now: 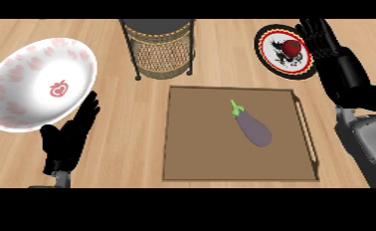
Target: Pick the eggplant from the tray and place it in the tiered basket
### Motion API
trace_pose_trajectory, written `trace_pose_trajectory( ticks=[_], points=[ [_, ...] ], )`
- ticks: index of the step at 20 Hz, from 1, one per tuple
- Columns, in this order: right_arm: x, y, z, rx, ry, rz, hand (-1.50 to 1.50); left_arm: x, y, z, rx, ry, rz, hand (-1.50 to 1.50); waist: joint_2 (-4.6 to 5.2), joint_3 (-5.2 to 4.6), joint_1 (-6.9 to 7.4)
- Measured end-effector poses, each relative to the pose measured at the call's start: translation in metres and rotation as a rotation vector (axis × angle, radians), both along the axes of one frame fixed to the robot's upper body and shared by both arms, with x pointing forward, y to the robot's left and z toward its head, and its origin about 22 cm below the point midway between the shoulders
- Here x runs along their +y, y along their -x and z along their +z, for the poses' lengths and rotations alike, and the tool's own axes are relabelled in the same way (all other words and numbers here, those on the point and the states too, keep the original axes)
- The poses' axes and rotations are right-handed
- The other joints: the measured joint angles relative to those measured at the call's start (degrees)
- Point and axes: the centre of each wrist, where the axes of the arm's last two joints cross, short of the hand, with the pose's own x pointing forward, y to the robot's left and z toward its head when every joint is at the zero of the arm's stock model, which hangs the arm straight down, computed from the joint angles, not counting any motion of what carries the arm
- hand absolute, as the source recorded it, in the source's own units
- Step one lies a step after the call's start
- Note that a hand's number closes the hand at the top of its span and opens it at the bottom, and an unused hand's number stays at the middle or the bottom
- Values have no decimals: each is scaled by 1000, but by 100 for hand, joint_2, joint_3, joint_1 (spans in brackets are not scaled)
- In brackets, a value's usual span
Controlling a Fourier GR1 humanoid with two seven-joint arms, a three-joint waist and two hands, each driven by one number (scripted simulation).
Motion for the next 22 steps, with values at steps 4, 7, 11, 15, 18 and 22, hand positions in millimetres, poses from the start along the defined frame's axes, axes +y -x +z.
trace_pose_trajectory(
  ticks=[4,7,11,15,18,22],
  points=[
    [2,-2,-9,152,69,115,150,-14,-11,6,-22,59,-57,0,-28,255,133],
    [-9,-7,-19,306,192,135,-150,-29,-24,20,-55,90,-115,0,-7,328,208],
    [-30,-12,-48,433,241,-85,-150,-40,-37,26,-41,124,-159,0,-24,381,201],
    [-35,-10,-46,456,337,9,-150,-45,-43,30,-32,153,-176,0,-63,402,184],
    [-24,-8,-30,470,464,101,-150,-47,-43,31,-27,155,-183,0,-91,404,172],
    [-5,-7,6,472,704,149,-150,-49,-44,30,-18,161,-183,0,-115,398,153]
  ],
)
